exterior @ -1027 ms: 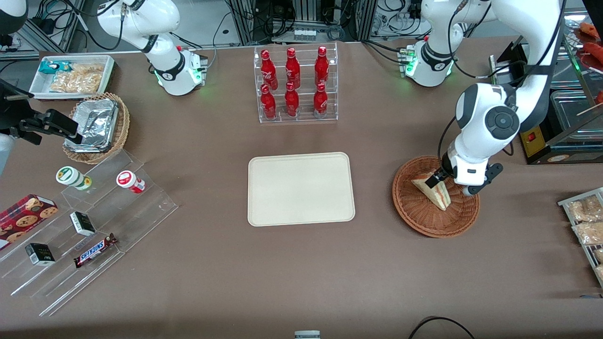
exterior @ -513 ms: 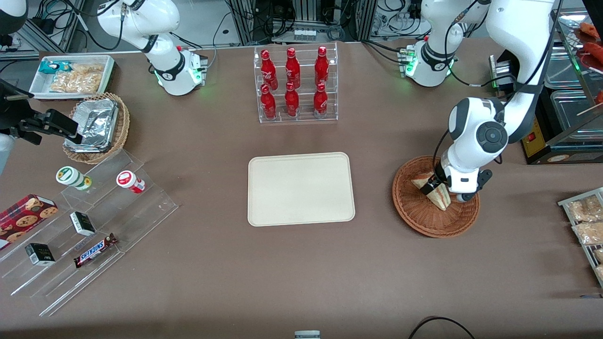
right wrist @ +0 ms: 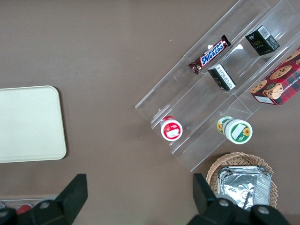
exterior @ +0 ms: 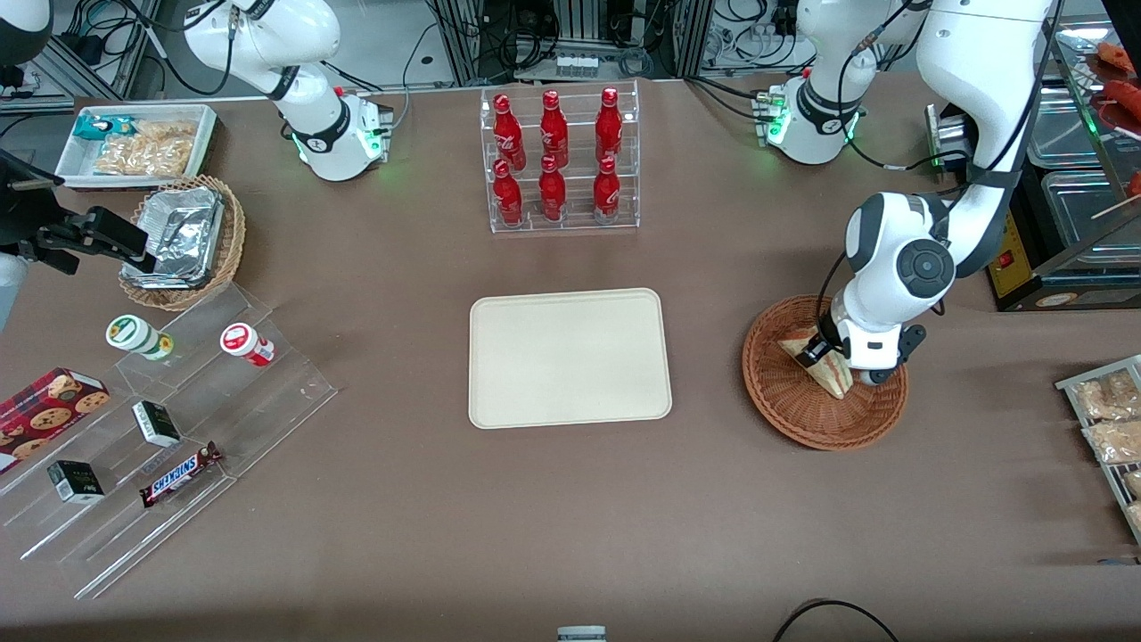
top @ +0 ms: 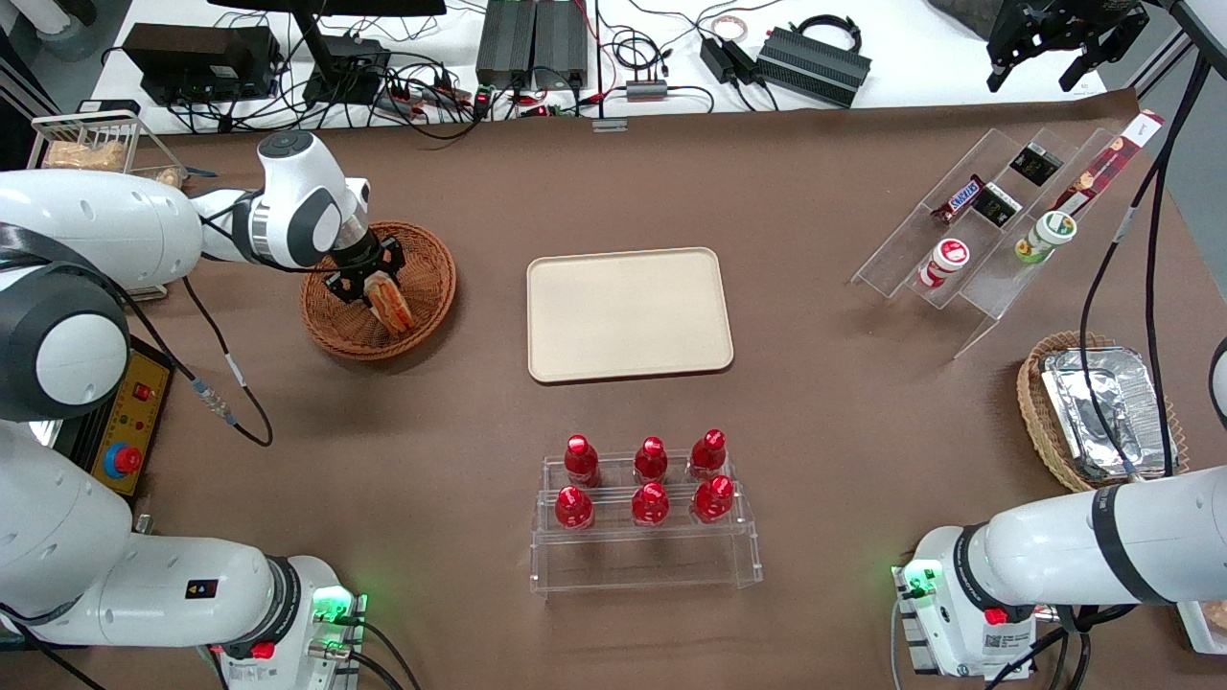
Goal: Place sandwich from basket to tray
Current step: 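Lower the left gripper and close it on the wrapped sandwich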
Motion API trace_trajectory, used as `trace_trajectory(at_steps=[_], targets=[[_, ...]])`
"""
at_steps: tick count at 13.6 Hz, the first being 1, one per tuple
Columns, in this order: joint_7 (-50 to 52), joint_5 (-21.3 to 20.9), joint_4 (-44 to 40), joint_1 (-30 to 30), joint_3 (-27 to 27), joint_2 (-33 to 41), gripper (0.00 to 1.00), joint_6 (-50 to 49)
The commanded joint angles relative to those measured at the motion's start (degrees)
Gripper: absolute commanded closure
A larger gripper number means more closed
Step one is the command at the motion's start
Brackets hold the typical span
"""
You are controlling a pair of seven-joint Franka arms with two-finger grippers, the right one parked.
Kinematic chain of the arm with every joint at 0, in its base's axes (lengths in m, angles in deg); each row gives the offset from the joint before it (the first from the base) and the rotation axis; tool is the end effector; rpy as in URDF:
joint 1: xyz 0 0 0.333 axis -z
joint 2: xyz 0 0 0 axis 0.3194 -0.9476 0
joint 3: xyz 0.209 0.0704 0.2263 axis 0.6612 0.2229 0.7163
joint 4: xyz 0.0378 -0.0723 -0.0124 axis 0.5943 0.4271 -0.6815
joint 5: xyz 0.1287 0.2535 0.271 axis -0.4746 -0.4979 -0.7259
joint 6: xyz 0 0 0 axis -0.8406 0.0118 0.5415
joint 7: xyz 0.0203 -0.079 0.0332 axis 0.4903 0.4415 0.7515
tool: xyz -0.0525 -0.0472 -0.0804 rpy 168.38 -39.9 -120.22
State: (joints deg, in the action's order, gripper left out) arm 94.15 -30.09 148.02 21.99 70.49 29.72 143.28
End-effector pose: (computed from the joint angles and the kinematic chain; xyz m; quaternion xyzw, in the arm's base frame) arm 0.5264 -0.0977 0.2475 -0.9317 -0.3613 0.0361 0.0026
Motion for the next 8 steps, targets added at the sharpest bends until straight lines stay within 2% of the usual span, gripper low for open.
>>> trace_trajectory(at_steps=[1, 3, 5, 8], targets=[[-2.24, -0.09, -0.29, -0.02, -0.02, 0.29, 0.85, -2.49], [-6.73, -0.01, -1.69, -0.11, -0.02, 1.43, 0.86, -6.54], [-7.09, -0.1, -4.67, 0.07, -0.02, 2.05, 0.87, -9.79], [-13.3, -0.18, -12.66, 0.33, -0.11, 1.79, 0.9, -20.4]])
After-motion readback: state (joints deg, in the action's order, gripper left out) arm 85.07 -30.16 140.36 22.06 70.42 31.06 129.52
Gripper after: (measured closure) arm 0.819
